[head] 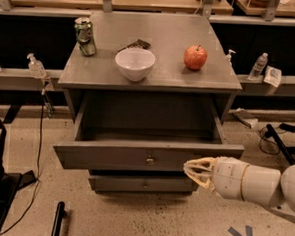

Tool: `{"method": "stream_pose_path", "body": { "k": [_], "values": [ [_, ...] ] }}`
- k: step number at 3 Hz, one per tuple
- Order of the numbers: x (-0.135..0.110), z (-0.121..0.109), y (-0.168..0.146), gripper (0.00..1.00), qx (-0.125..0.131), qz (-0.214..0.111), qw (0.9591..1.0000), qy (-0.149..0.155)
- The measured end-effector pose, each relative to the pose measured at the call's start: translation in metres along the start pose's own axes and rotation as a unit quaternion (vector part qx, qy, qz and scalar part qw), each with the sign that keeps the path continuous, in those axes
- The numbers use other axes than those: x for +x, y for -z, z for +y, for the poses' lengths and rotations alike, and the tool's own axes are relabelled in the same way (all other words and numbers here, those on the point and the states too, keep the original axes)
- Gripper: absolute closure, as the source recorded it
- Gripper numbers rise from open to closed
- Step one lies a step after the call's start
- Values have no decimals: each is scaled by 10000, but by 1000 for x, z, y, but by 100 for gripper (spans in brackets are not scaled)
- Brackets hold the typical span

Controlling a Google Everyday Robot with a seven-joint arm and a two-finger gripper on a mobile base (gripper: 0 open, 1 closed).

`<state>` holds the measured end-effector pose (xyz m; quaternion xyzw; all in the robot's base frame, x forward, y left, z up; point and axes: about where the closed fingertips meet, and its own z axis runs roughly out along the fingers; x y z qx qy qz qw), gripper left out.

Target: Close top drawer

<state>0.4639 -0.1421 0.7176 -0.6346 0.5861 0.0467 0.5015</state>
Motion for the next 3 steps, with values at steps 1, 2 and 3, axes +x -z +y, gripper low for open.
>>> {"method": "stream_pose_path", "body": {
  "k": [1, 2, 3],
  "values": [
    [30, 6, -14, 100, -442, 239, 9958, -771],
    [48, -1, -23, 100, -649, 286, 9881, -1362],
    [58, -23, -33, 100, -539, 320, 9857, -1564]
  ]
}}
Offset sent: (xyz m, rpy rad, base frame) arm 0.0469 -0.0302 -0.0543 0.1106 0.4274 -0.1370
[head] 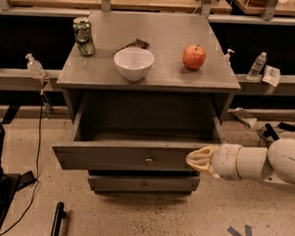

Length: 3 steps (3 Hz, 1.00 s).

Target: Close top drawer

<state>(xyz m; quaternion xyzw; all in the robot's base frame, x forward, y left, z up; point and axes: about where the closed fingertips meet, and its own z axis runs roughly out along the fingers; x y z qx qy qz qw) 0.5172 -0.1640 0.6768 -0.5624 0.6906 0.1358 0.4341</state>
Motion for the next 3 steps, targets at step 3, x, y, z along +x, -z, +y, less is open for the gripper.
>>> {"method": "stream_pose_path", "body": {
  "k": [3],
  "values": [
    [19, -64, -50, 100, 279, 3, 9996, -91]
  ]
}}
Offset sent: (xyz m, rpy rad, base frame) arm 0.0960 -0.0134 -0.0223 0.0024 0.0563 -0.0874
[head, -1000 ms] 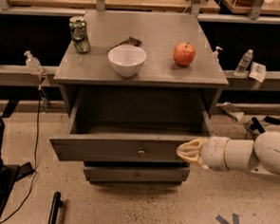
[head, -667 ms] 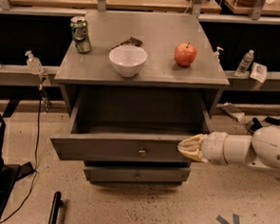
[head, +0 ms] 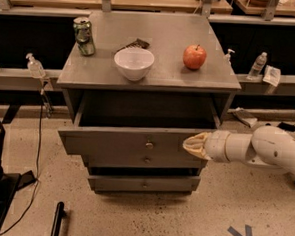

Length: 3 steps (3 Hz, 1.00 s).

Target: Close top drawer

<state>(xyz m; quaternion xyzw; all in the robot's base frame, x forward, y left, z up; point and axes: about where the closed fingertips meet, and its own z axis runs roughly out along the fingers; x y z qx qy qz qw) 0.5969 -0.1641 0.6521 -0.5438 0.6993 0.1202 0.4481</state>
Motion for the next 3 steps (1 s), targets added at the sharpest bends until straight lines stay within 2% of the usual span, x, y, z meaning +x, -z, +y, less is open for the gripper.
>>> {"method": "stream_pose_path", "body": {
  "k": [2, 3],
  "values": [
    [0, -20, -24, 100, -154, -8, 9999, -19],
    [0, -19, -24, 100, -154, -8, 9999, -19]
  ]
}}
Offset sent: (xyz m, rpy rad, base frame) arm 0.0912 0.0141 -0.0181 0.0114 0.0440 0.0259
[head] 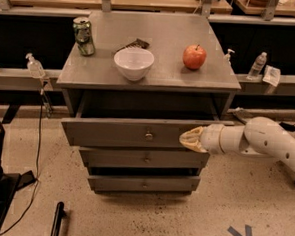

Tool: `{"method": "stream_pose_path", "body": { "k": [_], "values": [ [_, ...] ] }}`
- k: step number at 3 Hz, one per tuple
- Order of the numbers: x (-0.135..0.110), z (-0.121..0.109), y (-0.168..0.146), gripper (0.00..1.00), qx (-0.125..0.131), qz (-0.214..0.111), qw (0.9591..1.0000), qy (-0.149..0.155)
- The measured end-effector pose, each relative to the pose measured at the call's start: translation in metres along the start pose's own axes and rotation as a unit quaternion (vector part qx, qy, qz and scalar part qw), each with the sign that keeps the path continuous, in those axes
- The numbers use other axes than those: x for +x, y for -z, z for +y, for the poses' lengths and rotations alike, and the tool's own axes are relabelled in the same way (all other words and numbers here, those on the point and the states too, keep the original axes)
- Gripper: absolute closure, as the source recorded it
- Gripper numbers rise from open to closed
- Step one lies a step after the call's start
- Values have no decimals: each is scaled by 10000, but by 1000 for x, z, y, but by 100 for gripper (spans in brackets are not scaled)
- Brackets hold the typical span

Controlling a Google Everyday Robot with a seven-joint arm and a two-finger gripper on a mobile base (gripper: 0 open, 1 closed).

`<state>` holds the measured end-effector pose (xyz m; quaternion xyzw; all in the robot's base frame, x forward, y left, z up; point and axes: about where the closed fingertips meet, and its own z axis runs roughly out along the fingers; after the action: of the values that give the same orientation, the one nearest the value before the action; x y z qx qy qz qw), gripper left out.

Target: Close top drawer

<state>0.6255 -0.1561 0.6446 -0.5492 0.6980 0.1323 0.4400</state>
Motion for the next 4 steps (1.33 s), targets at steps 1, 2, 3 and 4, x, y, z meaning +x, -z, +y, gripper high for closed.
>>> {"method": "stream_pose_path", "body": {
  "k": [1, 2, 3, 4],
  "values": [
    [5, -22, -20, 100, 37, 5, 9999, -107],
    [6, -32, -28, 100, 52, 7, 9999, -149],
    [5, -53, -46, 100, 102, -40, 9997, -213],
    [5, -63, -53, 100, 137, -104, 9996, -245]
  ]
}}
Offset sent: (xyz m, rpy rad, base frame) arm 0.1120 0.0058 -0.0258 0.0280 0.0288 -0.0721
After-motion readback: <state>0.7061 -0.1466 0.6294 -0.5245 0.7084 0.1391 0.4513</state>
